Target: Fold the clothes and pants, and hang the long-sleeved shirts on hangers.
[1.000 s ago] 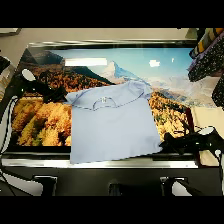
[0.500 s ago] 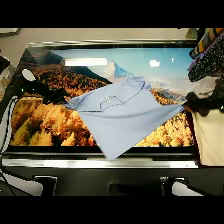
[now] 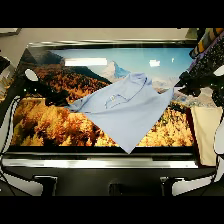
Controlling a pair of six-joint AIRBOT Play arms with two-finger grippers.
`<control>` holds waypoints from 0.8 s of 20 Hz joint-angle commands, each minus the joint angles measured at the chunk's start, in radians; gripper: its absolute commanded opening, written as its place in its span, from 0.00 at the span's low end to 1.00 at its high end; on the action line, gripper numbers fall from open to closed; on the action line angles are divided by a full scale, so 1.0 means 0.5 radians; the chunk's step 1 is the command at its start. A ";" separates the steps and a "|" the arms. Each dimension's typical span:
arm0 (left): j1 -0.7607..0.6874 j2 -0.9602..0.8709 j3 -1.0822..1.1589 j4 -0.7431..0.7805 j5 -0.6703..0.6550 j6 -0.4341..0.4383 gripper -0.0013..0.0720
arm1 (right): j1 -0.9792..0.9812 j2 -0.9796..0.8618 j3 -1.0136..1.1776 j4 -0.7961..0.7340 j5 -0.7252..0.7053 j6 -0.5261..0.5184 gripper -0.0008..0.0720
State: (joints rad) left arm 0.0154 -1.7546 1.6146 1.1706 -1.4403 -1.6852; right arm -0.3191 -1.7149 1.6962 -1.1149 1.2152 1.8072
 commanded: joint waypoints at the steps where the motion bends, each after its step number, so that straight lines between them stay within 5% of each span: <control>1: 0.004 0.000 0.000 0.000 -0.023 -0.003 0.04 | -0.092 0.090 0.037 -0.018 0.311 -0.201 0.51; 5: 0.004 0.002 0.000 -0.008 -0.023 -0.002 0.04 | -0.319 0.500 -0.246 -0.012 0.456 -0.304 0.59; 9: 0.003 0.003 -0.001 -0.046 -0.023 0.003 0.04 | -0.299 0.961 -1.108 0.271 0.394 -0.344 0.59; 16: 0.003 0.003 -0.001 -0.075 -0.089 0.004 0.04 | 0.345 1.664 -2.562 0.622 -0.092 -0.240 0.61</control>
State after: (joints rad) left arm 0.0166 -1.7535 1.6146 1.1389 -1.4693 -1.6852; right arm -0.2661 -1.0054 0.6636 -0.9001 1.2873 1.6516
